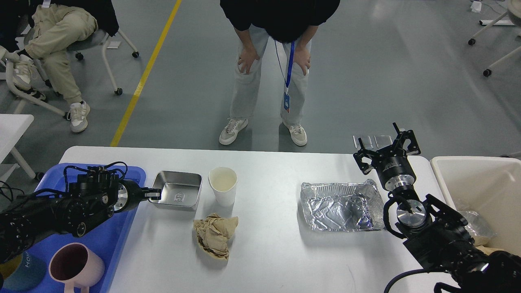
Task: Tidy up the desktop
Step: 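Grip the steel tray's edge with the left gripper, then lift the steel tray and carry it over the blue bin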
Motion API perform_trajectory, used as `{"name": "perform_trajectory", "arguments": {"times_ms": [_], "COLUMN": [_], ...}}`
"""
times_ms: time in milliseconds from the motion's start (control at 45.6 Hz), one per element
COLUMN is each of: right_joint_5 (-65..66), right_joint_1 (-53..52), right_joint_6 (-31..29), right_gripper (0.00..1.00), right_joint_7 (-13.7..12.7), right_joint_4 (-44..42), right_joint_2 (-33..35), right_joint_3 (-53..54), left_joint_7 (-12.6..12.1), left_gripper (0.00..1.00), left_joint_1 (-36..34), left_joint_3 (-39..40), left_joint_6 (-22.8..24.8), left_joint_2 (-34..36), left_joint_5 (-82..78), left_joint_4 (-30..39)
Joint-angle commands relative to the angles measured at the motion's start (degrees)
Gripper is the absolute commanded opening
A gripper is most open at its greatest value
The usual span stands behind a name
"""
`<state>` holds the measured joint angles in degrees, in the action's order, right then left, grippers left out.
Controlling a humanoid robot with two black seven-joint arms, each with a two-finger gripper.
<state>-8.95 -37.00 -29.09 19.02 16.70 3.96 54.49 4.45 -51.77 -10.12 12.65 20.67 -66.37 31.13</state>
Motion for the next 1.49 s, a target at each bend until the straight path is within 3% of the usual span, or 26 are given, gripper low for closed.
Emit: {"name": "perform_trajectory", "arguments": {"times_ms": [0, 88, 285, 483, 834, 1032, 1339, 1470], "right_joint_5": [-0.01, -0.01, -0.01, -0.01, -0.01, -0.01, -0.01, -0.01], "right_joint_1": [-0.09, -0.09, -0.09, -0.26, -0.61, -0.61, -0.7, -0.61], "right_joint_6": [0.0, 0.0, 0.0, 0.0, 0.09, 0.0, 0.0, 0.0], "right_gripper": [1.0, 1.0, 1.0, 1.0, 1.0, 1.0, 1.0, 1.0], "right_joint_7": [0.05, 0.05, 0.05, -0.04, 0.05, -0.04, 0.05, 0.05], "right_joint_4": [0.0, 0.0, 0.0, 0.0, 0.0, 0.35, 0.35, 0.35], "right_joint_2": [0.0, 0.0, -0.09, -0.18, -0.35, -0.44, -0.35, -0.35], "right_joint_3": [0.0, 0.0, 0.0, 0.0, 0.0, 0.09, 0.09, 0.0], "left_joint_7": [0.56, 1.88, 2.23, 3.55, 2.49, 2.23, 1.97, 1.88], "left_gripper": [0.0, 0.0, 0.0, 0.0, 0.0, 0.0, 0.0, 0.0], "left_joint_1": [-0.35, -0.97, -2.9, -6.59, -12.13, -15.99, -14.24, -10.03], "left_joint_3": [0.45, 0.63, 0.8, 2.21, 6.08, 6.25, 6.08, 6.25], "left_joint_6": [0.71, 2.11, 4.84, 12.57, 17.67, 20.75, 20.13, 16.36], "left_joint_2": [0.34, 0.78, 3.41, 8.24, 21.86, 27.76, 34.26, 36.02], "left_joint_5": [0.01, 0.36, 1.51, 1.59, 1.59, 1.59, 1.68, 3.44], "left_joint_4": [0.24, 0.24, 1.21, 4.81, 17.55, 21.16, 23.1, 23.18]}}
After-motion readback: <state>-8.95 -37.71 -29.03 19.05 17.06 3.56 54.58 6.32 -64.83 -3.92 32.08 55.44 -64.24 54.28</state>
